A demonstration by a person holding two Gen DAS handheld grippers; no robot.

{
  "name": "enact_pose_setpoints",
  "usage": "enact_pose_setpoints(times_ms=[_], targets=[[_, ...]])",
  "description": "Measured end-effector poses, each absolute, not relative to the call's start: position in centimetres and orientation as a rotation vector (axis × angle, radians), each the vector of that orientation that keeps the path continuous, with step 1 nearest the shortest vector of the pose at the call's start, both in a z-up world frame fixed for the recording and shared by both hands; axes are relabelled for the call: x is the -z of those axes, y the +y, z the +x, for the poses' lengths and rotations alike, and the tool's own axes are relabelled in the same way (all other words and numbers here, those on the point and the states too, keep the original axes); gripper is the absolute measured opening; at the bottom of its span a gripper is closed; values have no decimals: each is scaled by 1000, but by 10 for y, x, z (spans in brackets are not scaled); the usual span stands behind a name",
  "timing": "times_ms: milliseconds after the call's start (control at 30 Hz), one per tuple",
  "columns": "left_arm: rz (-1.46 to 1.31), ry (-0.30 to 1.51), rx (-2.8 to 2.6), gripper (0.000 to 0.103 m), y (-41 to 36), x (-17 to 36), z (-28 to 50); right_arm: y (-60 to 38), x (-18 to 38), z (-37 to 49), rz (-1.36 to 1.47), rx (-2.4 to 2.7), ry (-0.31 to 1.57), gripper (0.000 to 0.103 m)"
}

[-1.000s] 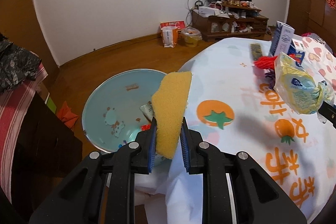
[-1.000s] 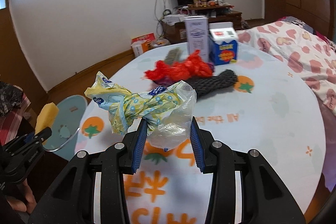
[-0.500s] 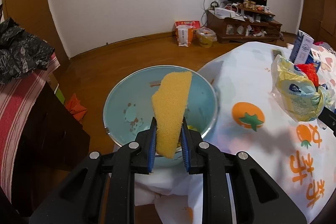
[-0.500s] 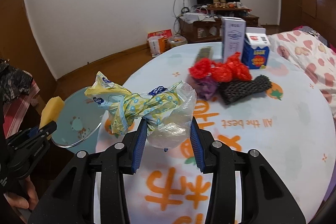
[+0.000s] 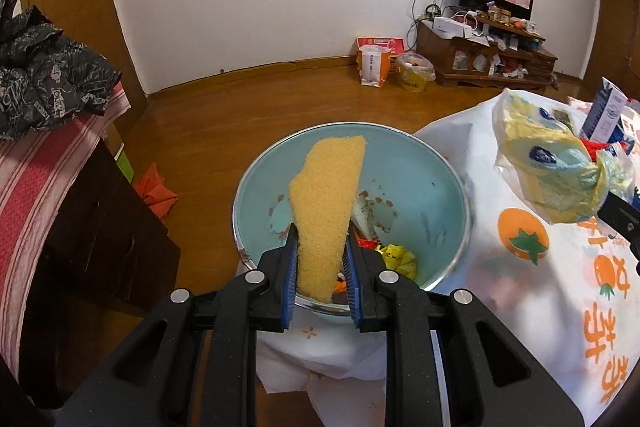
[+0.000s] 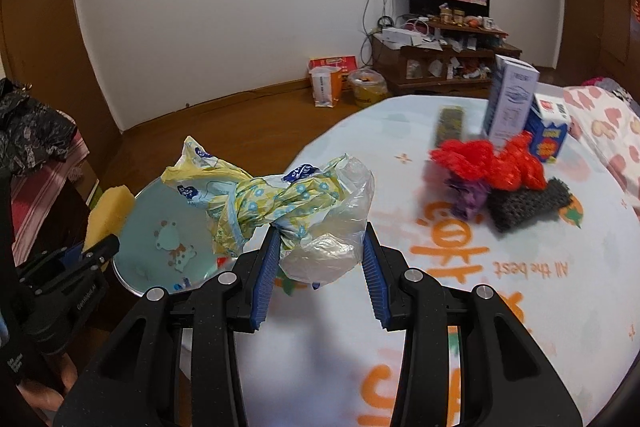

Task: Collect trash
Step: 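Carry the bag and sponge over the blue bin and open both tools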

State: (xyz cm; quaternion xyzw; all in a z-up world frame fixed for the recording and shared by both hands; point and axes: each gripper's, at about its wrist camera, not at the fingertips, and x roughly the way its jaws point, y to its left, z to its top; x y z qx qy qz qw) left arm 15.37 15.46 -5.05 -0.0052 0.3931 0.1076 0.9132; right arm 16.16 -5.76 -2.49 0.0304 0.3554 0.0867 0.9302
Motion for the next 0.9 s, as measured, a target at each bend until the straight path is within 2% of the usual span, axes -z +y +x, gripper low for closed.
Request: enact_pose_setpoints(times_ms=[900], targets=[[-33,860,-233,21,175,73,192,5,53,228,3,-216,821,41]])
